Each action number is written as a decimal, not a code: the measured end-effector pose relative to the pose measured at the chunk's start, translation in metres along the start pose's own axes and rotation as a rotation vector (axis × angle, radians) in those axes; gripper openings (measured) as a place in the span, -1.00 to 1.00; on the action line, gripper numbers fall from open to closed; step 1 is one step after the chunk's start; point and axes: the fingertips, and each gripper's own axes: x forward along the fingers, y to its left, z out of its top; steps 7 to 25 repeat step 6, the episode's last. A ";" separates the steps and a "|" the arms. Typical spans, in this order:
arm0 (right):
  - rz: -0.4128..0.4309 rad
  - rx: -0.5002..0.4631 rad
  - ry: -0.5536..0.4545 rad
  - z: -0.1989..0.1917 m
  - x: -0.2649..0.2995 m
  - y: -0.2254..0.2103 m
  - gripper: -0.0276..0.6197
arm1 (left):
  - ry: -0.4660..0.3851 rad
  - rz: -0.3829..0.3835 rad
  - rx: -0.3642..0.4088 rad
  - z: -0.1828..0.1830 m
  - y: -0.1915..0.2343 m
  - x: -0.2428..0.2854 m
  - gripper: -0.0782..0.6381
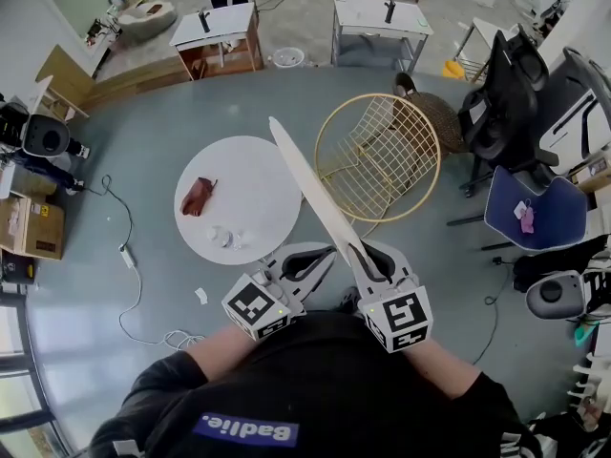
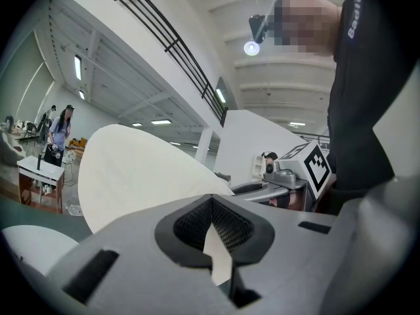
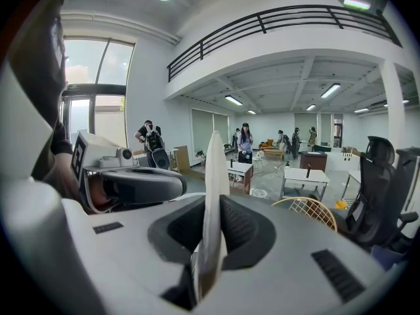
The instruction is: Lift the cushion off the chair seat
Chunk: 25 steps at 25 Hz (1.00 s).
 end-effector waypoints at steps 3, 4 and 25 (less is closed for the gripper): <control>0.000 0.001 0.002 0.000 0.001 0.001 -0.75 | 0.004 -0.008 0.003 -0.001 -0.001 -0.001 -0.74; -0.001 0.002 0.002 0.000 0.000 0.002 -0.75 | 0.004 -0.009 0.002 -0.001 -0.001 -0.002 -0.74; -0.003 0.003 0.001 0.000 0.000 0.002 -0.75 | 0.004 -0.008 0.001 -0.002 -0.001 -0.003 -0.74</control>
